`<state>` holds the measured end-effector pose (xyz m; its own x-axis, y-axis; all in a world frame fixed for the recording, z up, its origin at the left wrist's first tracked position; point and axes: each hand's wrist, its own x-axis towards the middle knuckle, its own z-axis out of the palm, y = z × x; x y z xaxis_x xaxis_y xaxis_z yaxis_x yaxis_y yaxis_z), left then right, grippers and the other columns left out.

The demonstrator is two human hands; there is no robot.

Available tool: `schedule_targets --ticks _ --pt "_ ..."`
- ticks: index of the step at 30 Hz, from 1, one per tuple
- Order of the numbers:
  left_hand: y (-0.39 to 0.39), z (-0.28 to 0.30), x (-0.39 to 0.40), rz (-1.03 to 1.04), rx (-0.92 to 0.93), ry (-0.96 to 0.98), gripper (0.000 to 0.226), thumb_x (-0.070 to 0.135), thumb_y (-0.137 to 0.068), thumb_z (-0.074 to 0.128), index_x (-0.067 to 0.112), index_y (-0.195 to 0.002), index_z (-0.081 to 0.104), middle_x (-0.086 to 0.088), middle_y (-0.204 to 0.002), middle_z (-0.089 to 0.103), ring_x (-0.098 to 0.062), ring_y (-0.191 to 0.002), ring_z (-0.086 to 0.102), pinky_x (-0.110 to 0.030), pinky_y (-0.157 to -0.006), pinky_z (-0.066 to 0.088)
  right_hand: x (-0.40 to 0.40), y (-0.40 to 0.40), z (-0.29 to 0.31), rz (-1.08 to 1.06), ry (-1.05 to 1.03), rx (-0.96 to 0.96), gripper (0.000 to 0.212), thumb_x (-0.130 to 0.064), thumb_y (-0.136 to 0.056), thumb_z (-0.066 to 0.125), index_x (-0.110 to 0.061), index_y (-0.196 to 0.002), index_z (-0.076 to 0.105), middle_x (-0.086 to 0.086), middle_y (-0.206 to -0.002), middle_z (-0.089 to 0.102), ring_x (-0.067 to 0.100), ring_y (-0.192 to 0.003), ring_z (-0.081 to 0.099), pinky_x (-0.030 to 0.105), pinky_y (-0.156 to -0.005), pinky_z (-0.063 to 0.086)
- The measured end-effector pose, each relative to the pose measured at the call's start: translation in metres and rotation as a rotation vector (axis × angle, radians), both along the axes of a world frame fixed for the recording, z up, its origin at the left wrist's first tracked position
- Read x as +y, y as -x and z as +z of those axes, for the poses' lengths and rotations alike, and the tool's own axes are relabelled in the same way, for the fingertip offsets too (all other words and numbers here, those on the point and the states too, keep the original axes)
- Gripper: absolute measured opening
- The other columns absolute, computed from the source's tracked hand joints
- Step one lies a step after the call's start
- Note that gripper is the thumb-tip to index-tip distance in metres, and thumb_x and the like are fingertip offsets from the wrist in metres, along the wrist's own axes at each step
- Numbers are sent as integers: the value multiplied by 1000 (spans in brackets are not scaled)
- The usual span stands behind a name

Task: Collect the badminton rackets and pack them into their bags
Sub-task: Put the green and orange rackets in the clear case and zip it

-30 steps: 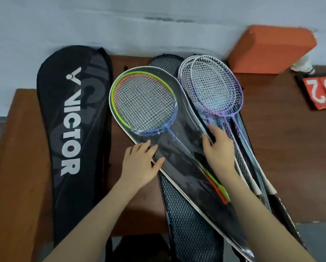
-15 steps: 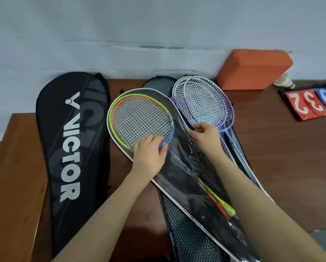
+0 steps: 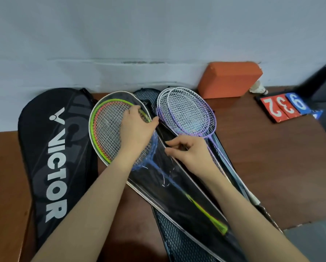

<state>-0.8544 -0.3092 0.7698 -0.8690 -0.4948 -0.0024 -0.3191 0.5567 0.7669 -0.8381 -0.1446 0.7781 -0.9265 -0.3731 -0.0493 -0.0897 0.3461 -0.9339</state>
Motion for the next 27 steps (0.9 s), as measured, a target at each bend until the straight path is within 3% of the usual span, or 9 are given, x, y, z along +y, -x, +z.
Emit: schedule_targets --ticks 3,6,10,17,22,27 --pt "-5 2 0 -4 36 -139 53 22 -79 68 10 -127 50 -1 -105 58 -15 -90 56 -29 -80 46 -1 -2 -3 35 -30 -17 13 -3 -76 74 -14 -83 71 4 -71 67 0 -61 54 15 -63 43" --pt "-16 4 -4 41 83 -301 56 10 -79 68 14 -132 49 -3 -117 61 -6 -89 56 -19 -79 45 -1 -3 -6 90 -27 -47 13 -7 -81 69 -17 -89 70 7 -81 70 11 -72 60 25 -71 49" --pt "-35 7 -7 70 152 -406 54 7 -79 68 18 -129 52 11 -100 59 7 -85 56 -7 -72 45 -12 10 -1 -33 23 46 15 -10 -87 63 -15 -100 69 2 -96 67 9 -83 59 17 -75 44" --pt "-62 2 7 -7 155 -435 52 2 -77 68 20 -123 54 20 -96 57 2 -88 58 -14 -72 50 -63 43 10 -2 -206 248 12 -10 -89 57 -6 -94 68 3 -92 62 9 -82 52 10 -68 37" --pt "-71 -5 13 -49 137 -437 54 3 -78 68 25 -125 52 15 -105 59 0 -94 58 -17 -76 52 -56 44 3 -77 -35 46 17 -7 -85 64 -9 -101 64 3 -91 66 15 -87 63 23 -81 50" --pt "-73 -6 13 -79 150 -444 54 4 -79 68 24 -127 50 15 -106 57 2 -95 57 -16 -76 51 -52 46 8 -3 4 26 26 0 -80 67 -11 -103 62 5 -88 65 17 -83 63 23 -81 51"
